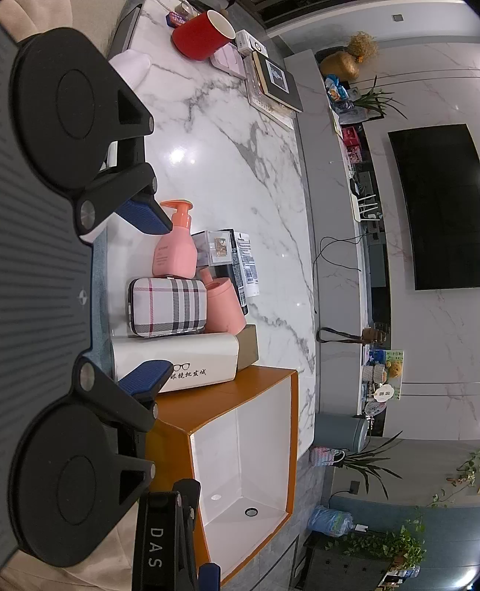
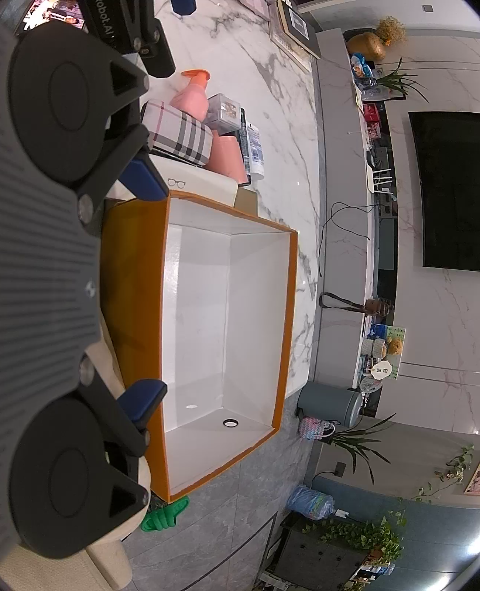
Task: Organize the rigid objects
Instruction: 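Move both tools toward the pink pump bottle and clear cube box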
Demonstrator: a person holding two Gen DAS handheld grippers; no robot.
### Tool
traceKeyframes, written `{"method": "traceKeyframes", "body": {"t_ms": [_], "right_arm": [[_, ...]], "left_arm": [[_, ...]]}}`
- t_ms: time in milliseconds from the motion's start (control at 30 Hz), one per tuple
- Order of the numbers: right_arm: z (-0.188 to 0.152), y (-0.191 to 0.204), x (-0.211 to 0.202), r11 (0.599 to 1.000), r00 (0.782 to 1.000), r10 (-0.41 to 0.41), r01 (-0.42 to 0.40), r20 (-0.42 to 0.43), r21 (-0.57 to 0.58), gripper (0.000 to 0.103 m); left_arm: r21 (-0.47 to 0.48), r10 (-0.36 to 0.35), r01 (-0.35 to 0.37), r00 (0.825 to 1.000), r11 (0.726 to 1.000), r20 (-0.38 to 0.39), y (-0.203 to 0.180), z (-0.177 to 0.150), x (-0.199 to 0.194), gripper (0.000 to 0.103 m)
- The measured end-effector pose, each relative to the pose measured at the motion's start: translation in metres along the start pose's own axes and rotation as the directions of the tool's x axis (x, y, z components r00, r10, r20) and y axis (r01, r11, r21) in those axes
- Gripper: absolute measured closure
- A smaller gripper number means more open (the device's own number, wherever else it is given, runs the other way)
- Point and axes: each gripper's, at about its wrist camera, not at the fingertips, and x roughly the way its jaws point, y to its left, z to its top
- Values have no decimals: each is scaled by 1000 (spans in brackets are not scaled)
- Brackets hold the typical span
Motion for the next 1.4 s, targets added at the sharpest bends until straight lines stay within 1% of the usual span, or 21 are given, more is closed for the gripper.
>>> {"method": "traceKeyframes", "body": {"t_ms": [233, 267, 367, 433, 500, 567, 700, 800, 867, 933, 1000, 1067, 1167, 1233, 1300, 1333, 1367, 1400], "right_arm": [[0, 1, 0, 1000, 1000, 0, 0, 0, 1, 2], [-5, 3, 4, 1000, 1000, 3, -3, -2, -2, 2], [-7, 6, 8, 1000, 1000, 16, -16, -4, -13, 2], [-6, 8, 10, 999, 1000, 31, -31, 2, -24, 2], [-2, 11, 13, 998, 999, 46, -45, 19, -43, 2], [3, 12, 15, 997, 998, 58, -56, 33, -61, 2], [14, 19, 26, 987, 990, 134, -129, 44, -98, 3], [23, 29, 33, 970, 979, 191, -177, 70, -168, 3], [32, 39, 40, 956, 975, 214, -196, 61, -219, 3], [41, 48, 47, 939, 967, 250, -232, 41, -255, 9], [48, 59, 55, 924, 961, 277, -262, 16, -278, 19], [55, 72, 62, 911, 951, 310, -299, -5, -285, 23], [61, 88, 71, 897, 935, 352, -348, -33, -272, 27], [62, 101, 83, 892, 928, 366, -370, -66, -261, 32], [62, 110, 95, 892, 922, 371, -387, -112, -232, 44], [62, 113, 103, 893, 914, 382, -403, -137, -202, 47], [62, 115, 110, 894, 908, 387, -412, -157, -176, 49], [63, 118, 117, 895, 905, 390, -416, -171, -160, 50]], "left_arm": [[-1, -5, 5, 1000, 1000, -8, 1, 0, 0, 12], [0, -8, 8, 1000, 1000, -9, 1, 0, 0, 12], [5, -10, 10, 1000, 1000, -10, 1, 0, 0, 12], [7, -18, 18, 1000, 1000, -14, 2, 2, 1, 16], [5, -36, 36, 999, 999, -14, 5, 3, 2, 17], [6, -35, 35, 999, 999, -19, 9, 5, 5, 21], [19, -43, 43, 999, 999, -33, 16, 11, 12, 27], [11, -62, 63, 997, 998, -55, 26, 16, 21, 31], [2, -81, 81, 993, 997, -86, 35, 20, 31, 32], [-7, -82, 81, 989, 997, -121, 42, 23, 41, 34], [-6, -90, 90, 983, 996, -158, 49, 25, 53, 34], [10, -105, 109, 975, 994, -196, 56, 27, 65, 34], [36, -107, 117, 969, 992, -224, 66, 29, 83, 34], [0, -119, 122, 965, 992, -234, 77, 30, 95, 34], [-54, -141, 132, 955, 990, -261, 87, 30, 105, 34], [-91, -148, 127, 947, 988, -284, 92, 28, 112, 34], [-125, -152, 119, 943, 985, -296, 96, 27, 116, 36], [-161, -160, 115, 940, 980, -300, 100, 25, 121, 37]]}}
